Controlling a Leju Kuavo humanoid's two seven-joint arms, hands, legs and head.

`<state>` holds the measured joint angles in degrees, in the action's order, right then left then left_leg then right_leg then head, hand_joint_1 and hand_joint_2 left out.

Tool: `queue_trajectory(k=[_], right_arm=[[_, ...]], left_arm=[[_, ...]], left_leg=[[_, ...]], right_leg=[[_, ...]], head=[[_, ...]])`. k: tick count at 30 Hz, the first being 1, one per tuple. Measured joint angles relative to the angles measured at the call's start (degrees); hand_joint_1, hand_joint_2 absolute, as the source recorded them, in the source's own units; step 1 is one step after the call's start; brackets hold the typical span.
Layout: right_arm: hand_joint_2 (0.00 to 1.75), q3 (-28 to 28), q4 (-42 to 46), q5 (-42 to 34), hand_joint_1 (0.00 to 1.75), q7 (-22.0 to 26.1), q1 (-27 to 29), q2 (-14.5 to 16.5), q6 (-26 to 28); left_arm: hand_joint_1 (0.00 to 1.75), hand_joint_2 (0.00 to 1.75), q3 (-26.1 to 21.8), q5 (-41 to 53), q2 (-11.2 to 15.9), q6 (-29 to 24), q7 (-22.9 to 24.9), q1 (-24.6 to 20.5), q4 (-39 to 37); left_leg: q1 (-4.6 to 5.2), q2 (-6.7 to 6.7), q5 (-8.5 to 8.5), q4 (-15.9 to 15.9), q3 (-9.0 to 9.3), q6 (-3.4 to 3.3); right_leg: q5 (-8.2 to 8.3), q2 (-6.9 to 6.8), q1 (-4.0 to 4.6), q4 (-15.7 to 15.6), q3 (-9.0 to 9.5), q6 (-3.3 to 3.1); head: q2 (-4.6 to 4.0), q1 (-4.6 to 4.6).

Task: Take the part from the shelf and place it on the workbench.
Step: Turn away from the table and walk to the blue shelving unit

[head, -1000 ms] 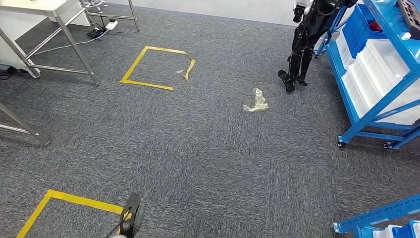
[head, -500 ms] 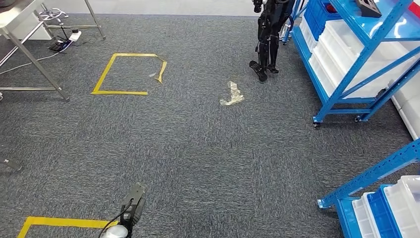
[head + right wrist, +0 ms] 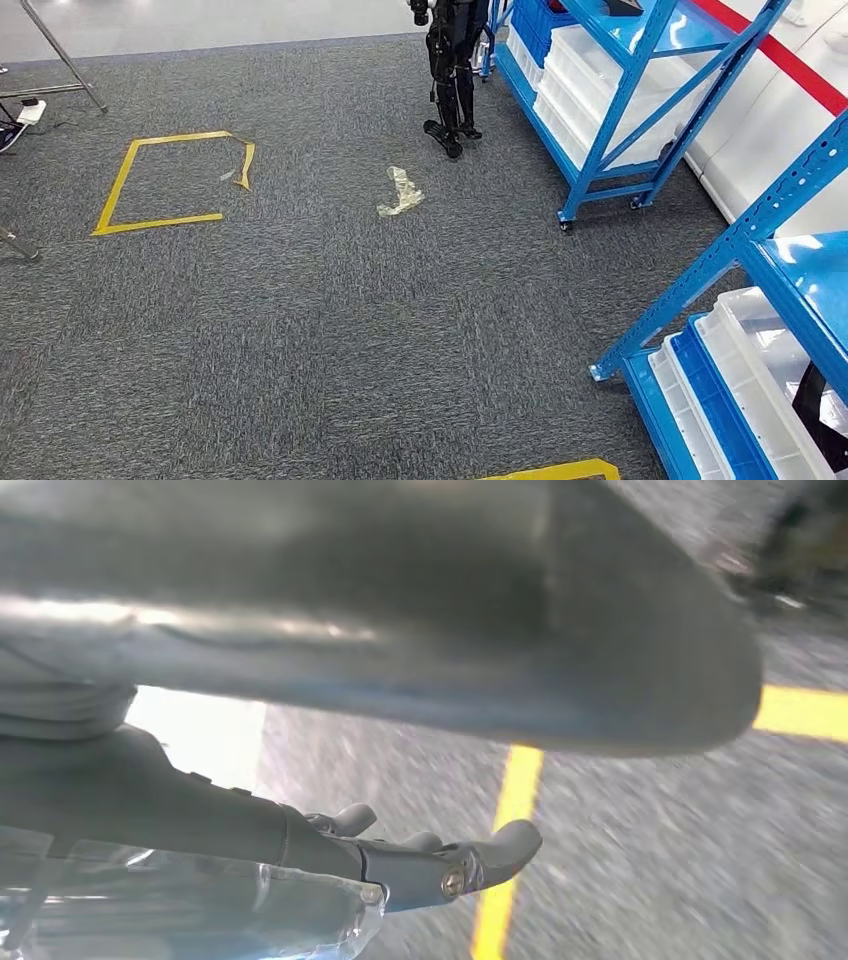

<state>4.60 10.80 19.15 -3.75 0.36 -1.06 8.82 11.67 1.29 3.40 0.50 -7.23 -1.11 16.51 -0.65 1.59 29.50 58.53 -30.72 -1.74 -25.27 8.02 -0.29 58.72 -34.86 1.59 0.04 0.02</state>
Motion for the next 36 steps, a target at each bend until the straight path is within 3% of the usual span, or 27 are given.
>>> queue_trajectory(k=[2,4,6,7,9,10,12,13,16,19,21,22,23,25,27,29,31,32,34,36], right_arm=[[0.0,-0.3,-0.2,-0.1,0.0,0.1,0.6,0.0,0.1],[0.0,-0.6,-0.2,-0.2,0.0,0.1,0.3,0.0,0.1],[0.0,-0.9,-0.2,-0.2,0.0,0.1,-0.1,0.1,0.1],[0.0,-0.9,-0.2,-0.2,0.0,0.1,-0.1,0.1,0.1],[0.0,-1.0,-0.3,-0.2,0.0,0.1,-0.1,0.1,0.0],[0.0,-1.0,-0.3,-0.2,0.0,0.1,-0.2,0.1,0.0],[0.0,-1.0,-0.3,-0.2,0.0,0.1,-0.4,0.2,0.0],[0.0,-1.0,-0.3,-0.2,0.0,0.1,-0.5,0.2,0.0],[0.0,-1.0,-0.3,-0.2,0.0,0.1,-0.5,0.2,0.0],[0.0,-1.0,-0.3,-0.2,0.0,0.1,-0.5,0.2,0.0],[0.0,-1.1,-0.3,-0.3,0.0,0.0,-0.5,0.2,0.0],[0.0,-1.2,-0.3,-0.3,0.0,-0.2,-0.5,0.2,0.1],[0.0,-1.0,-0.3,1.2,0.0,-1.4,-0.9,0.4,-0.2],[0.0,0.2,-0.1,5.2,0.0,-4.3,-2.1,1.0,-1.4],[0.0,2.1,0.6,8.6,0.0,-6.3,-4.0,1.7,-2.6],[0.0,3.9,1.5,10.0,0.0,-7.0,-5.8,2.0,-3.0],[0.0,5.9,2.3,10.6,0.0,-7.5,-7.1,2.2,-3.3],[0.0,7.0,2.6,10.7,0.0,-7.7,-7.7,2.3,-3.5],[0.0,9.1,2.9,10.4,0.0,-8.0,-8.8,2.4,-3.8],[0.0,10.1,3.1,7.0,0.0,-8.1,-8.8,2.4,-2.8]], left_arm=[[0.0,0.0,0.0,-0.2,0.7,0.5,0.2,1.4,-2.1],[0.0,0.0,0.0,-0.2,0.9,0.6,0.7,1.7,-3.7],[0.0,0.0,0.0,-0.2,0.9,0.5,1.1,2.0,-4.9],[0.0,0.0,0.0,-0.2,1.0,0.5,1.2,2.0,-5.4],[0.0,0.0,0.0,-0.2,1.0,0.5,1.2,2.1,-5.9],[0.0,0.0,0.0,-0.2,1.0,0.5,1.2,2.1,-6.1],[0.0,0.0,0.0,-0.2,1.2,0.5,1.2,2.1,-6.5],[0.0,0.0,0.0,-0.2,1.3,0.6,1.4,2.1,-6.7],[0.0,0.0,0.0,-0.2,1.4,0.7,1.8,1.9,-6.8],[0.0,0.0,0.0,-0.3,1.4,0.7,2.0,1.9,-6.8],[0.0,0.0,0.0,-1.1,1.3,1.1,3.5,1.7,-6.8],[0.0,0.0,-0.2,-1.9,1.0,1.0,6.5,1.7,-7.0],[0.0,0.0,-0.4,-2.8,-0.7,-1.0,12.7,0.9,-7.1],[0.0,0.0,-0.9,-4.4,-5.6,-6.7,26.0,-2.9,-7.0],[0.0,0.0,-1.4,-6.1,-10.7,-13.2,33.7,-9.2,-6.6],[0.0,0.0,-2.5,-9.0,-14.9,-20.8,37.4,-15.8,-6.2],[0.0,0.0,-2.6,-13.4,-18.3,-27.0,40.0,-22.2,-5.6],[0.0,0.0,-1.9,-15.7,-19.6,-28.5,41.0,-25.1,-5.4],[0.0,0.0,0.0,-18.5,-21.3,-29.3,41.6,-29.8,-5.1],[0.0,0.0,1.7,-18.6,-20.3,-25.3,36.3,-30.1,-3.4]], left_leg=[[-0.04,-0.81,-0.67,-0.8,0.31,-0.94],[0.03,-1.95,-0.9,-1.2,0.36,-1.35],[0.1,-3.49,-0.8,-1.2,0.35,-1.33],[0.1,-4.19,-0.72,-1.2,0.37,-1.25],[0.03,-5.39,-0.5,-1.2,0.6,-0.92],[0.14,-5.96,-0.3,-1.2,0.8,-0.61],[0.36,-7.02,0.27,-1.1,1.24,0.23],[0.44,-7.61,0.53,-1.2,1.52,0.64],[0.3,-8.53,0.79,-1.5,2.08,1.13],[0.27,-8.6,0.8,-1.5,2.13,1.15],[0.05,-8.57,1.08,-1.4,2.37,1.54],[-0.11,-6.84,3.19,1.8,1.06,1.77],[-0.25,-5.0,4.71,5.6,-0.97,1.85],[-0.47,-0.97,5.25,10.0,-4.01,1.56],[-0.82,1.9,0.97,4.4,-2.42,1.34],[-0.79,3.66,-0.6,1.3,-1.48,1.14],[-0.43,2.42,-1.05,1.0,-1.58,0.38],[-0.32,1.72,-1.38,0.7,-1.52,-0.13],[-0.31,0.1,-1.96,0.2,-1.41,-1.05],[-0.09,-1.85,-1.99,0.1,-1.41,-1.41]], right_leg=[[-1.41,-2.91,0.18,2.7,-1.63,0.14],[-4.39,-6.15,0.2,9.4,-5.02,-0.22],[-6.4,-7.09,-0.15,15.6,-8.04,-0.01],[-6.3,-7.36,-0.4,16.0,-8.1,0.41],[-4.08,-8.54,-0.9,9.8,-4.39,1.54],[-2.88,-9.99,-1.0,5.5,-1.86,1.87],[-1.53,-12.01,-0.82,0.3,1.38,1.65],[-1.43,-12.22,-0.61,-0.2,1.63,1.22],[-1.44,-11.27,-0.35,-0.2,1.35,0.61],[-1.46,-11.2,-0.33,-0.2,1.38,0.57],[-1.42,-10.57,-0.66,-0.4,1.66,0.17],[-1.35,-9.71,-0.79,-0.5,1.82,-0.34],[-1.25,-8.15,-0.86,-0.5,2.02,-0.82],[-1.04,-5.31,-0.71,-0.5,2.17,-1.31],[-0.92,-3.93,-0.49,-0.1,1.82,-0.9],[-0.65,-3.04,-0.35,0.1,1.11,-0.15],[-0.15,-2.1,-0.49,0.0,0.44,0.83],[-0.12,-2.51,-0.55,0.2,-0.08,1.16],[-1.67,-4.84,-0.49,3.6,-2.14,1.23],[-4.67,-6.81,-0.48,10.8,-5.77,0.99]], head=[[0.0,0.21],[0.0,0.49],[0.0,0.56],[0.0,0.56],[0.0,0.59],[0.0,0.6],[0.0,0.49],[0.0,0.42],[0.0,0.31],[0.0,0.29],[0.0,0.26],[0.0,0.1],[0.0,-0.1],[0.0,-0.55],[0.0,-0.65],[0.0,-0.49],[0.0,-0.32],[0.0,-0.25],[0.0,0.16],[0.0,0.63]])
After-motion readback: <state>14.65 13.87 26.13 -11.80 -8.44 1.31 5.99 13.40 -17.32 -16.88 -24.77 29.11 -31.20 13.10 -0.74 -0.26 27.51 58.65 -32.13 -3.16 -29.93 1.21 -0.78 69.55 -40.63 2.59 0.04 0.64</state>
